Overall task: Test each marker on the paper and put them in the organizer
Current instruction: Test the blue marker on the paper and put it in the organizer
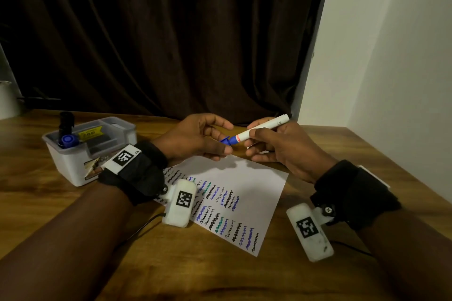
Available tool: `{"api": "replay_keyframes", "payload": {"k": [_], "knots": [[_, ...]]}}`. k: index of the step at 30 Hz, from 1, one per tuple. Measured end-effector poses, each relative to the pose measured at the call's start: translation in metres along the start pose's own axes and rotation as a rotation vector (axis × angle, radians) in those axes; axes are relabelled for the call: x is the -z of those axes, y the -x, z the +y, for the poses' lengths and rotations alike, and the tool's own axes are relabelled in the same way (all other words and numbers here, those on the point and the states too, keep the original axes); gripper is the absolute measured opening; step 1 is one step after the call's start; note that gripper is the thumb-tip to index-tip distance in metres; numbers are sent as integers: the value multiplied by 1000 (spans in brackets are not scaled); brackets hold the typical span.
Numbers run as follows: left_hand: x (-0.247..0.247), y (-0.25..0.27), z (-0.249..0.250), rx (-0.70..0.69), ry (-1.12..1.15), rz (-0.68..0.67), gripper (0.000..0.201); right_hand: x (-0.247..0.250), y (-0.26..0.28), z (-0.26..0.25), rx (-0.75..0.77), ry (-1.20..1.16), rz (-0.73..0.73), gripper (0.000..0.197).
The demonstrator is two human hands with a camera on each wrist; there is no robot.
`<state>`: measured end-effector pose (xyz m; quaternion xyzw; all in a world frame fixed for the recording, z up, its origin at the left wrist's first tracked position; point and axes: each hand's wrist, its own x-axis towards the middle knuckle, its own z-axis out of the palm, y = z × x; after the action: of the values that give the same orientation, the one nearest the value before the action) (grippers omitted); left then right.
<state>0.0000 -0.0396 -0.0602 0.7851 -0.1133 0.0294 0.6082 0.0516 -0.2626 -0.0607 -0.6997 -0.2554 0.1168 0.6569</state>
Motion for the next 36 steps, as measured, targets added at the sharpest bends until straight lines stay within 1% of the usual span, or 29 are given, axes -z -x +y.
{"api": "replay_keyframes", "payload": {"k": [3,6,8,11,14,17,21,23,26,30,34,36], "knots": [[-1,1,3,-58,15,1,53,2,4,-2,30,-28,-47,14],[-2,1,7,-100,54,-1,42,5,7,-5,68,-20,-69,21],[-4,3,9,-112,59,-33,41,3,10,-5,78,3,-102,26],[-9,5,11,-106,25,-93,42,-2,11,-3,108,17,-128,29],[-10,7,12,-118,-46,-106,35,-2,11,-5,144,24,-118,27],[-10,7,11,-145,-43,-77,24,-3,12,-6,154,21,-116,24],[-9,4,9,-150,10,1,30,-3,9,-8,146,-41,-48,22],[-8,3,8,-157,25,7,31,-2,8,-10,144,-62,-31,22],[-8,5,8,-184,8,12,30,-1,9,-11,147,-35,-67,24],[-7,5,8,-210,-20,63,26,1,11,-10,154,21,-144,30],[-9,4,8,-215,-27,68,24,2,11,-9,155,9,-154,36],[-16,1,7,-220,-39,54,24,7,13,-7,156,9,-154,35]]}}
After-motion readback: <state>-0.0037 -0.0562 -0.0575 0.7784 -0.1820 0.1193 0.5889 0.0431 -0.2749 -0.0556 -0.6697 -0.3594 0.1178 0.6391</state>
